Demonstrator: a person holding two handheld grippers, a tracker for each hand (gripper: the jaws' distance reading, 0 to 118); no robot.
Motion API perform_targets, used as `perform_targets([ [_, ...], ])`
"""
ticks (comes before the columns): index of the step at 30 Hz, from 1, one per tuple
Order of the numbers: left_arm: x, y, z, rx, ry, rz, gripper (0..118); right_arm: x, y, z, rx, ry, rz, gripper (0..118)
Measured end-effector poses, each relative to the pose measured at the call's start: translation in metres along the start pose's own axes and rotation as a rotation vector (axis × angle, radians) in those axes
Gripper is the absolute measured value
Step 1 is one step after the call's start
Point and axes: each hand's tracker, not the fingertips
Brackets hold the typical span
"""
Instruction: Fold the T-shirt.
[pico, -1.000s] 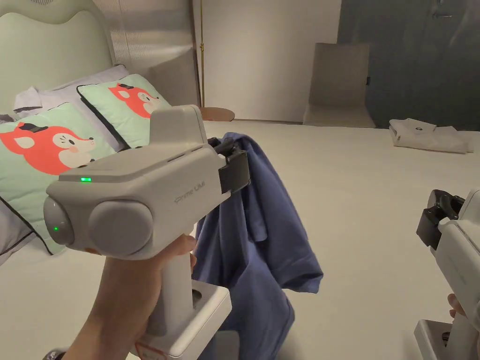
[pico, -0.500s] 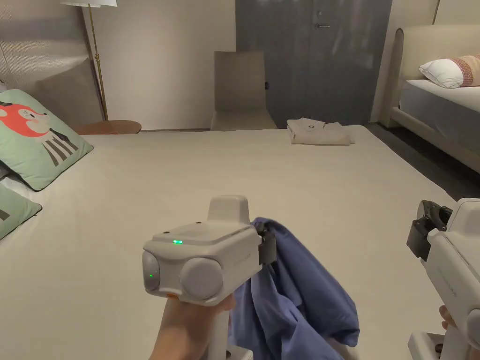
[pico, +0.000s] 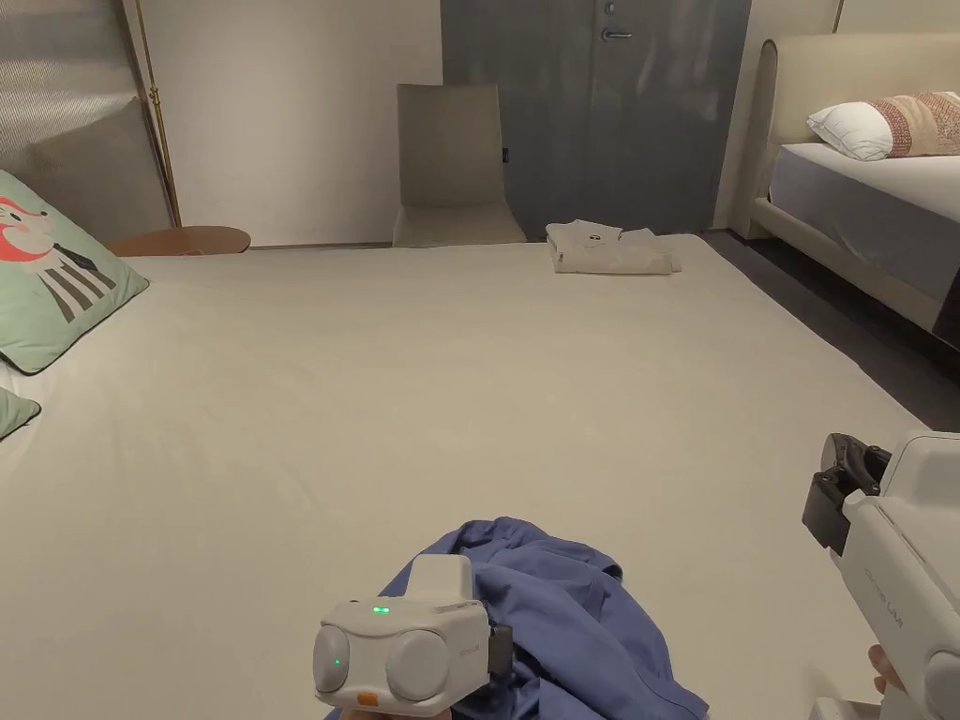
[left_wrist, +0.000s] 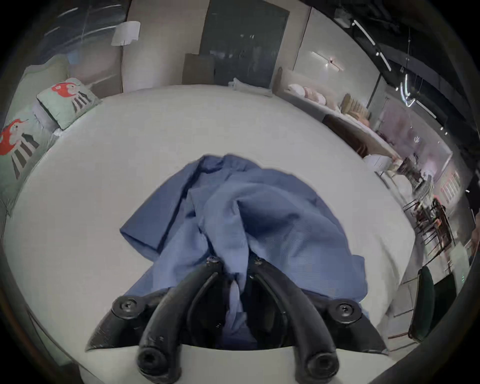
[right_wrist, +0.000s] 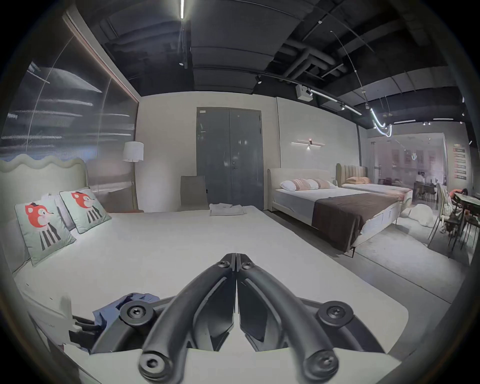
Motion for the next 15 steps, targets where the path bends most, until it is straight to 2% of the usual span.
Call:
perform_targets([
  [1,-0.002,0.004,0.01,0.044,-0.029,0.011,44,-0.002,0.0,0.0,0.001,0.004,0.003,1],
  [3,-0.006,0.012,0.03,0.123,-0.042,0.028,107,-0.005,0.001,0.001,0.006,0.014,0.009,1],
  [6,-0.017,0.028,0.077,0.312,-0.049,0.002,109,-0.011,0.003,0.003,0.024,0.028,0.023,1],
  [11,-0.042,0.047,0.15,0.56,0.14,-0.048,109,-0.022,0.007,0.004,0.055,0.056,0.022,1],
  [15,-0.065,0.052,0.197,0.715,0.276,-0.028,106,-0.03,0.009,0.004,0.077,0.072,0.027,1],
])
